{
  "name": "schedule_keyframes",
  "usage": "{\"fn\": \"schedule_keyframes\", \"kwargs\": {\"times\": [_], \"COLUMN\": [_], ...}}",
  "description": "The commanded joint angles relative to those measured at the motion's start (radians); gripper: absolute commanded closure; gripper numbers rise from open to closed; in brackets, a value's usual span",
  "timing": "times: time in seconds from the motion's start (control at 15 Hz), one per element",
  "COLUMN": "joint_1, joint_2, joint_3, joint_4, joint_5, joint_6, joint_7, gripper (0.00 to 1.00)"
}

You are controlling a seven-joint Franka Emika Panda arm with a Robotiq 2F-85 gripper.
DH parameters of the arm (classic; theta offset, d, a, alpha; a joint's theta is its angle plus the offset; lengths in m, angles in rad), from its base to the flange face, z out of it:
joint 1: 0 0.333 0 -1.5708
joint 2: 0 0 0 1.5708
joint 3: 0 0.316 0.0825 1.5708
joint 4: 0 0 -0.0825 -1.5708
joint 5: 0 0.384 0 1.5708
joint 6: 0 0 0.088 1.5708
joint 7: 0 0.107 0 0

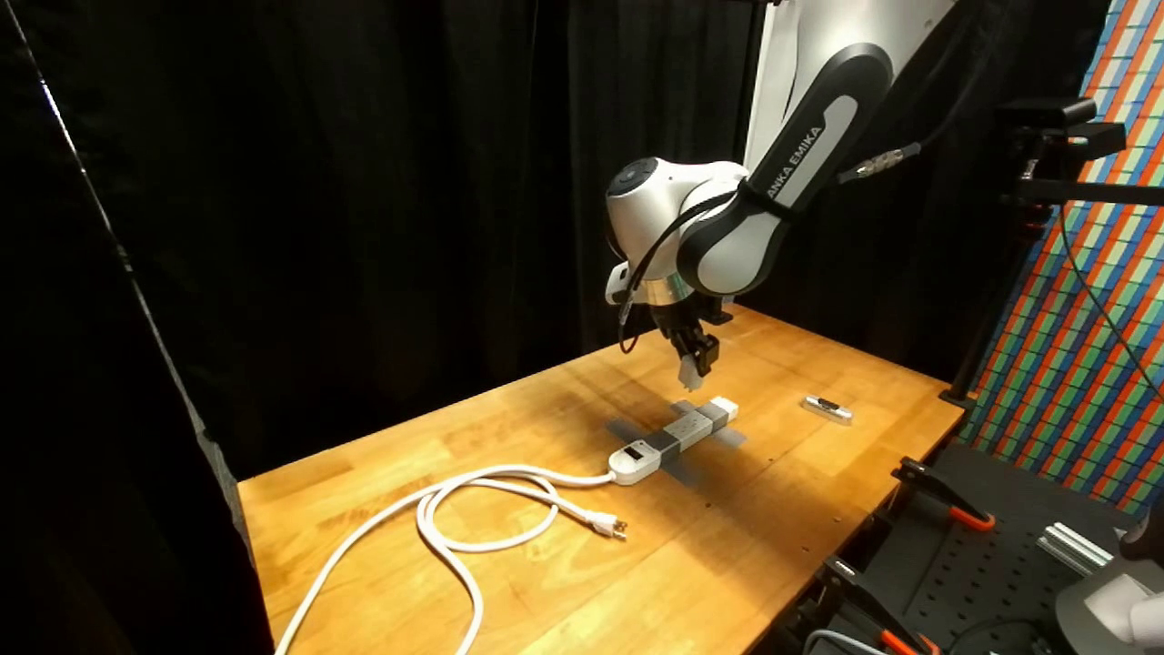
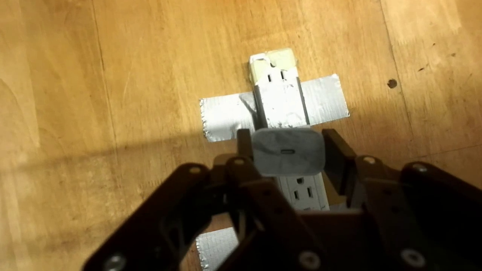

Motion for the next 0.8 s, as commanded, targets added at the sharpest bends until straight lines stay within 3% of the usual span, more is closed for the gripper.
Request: {"fn": "schedule_keyframes", "kwargs": {"times": [0.0, 0.73], "joint_1": [0.01, 0.013], "joint_2": [0.04, 0.088], "joint_3": [-0.003, -0.008], "joint_4": [0.039, 0.039], "joint_5": [0.003, -0.011], "joint_6": [-0.005, 0.032], "joint_7": [-0.042, -0.07], "gripper": [0.78, 0.78]}}
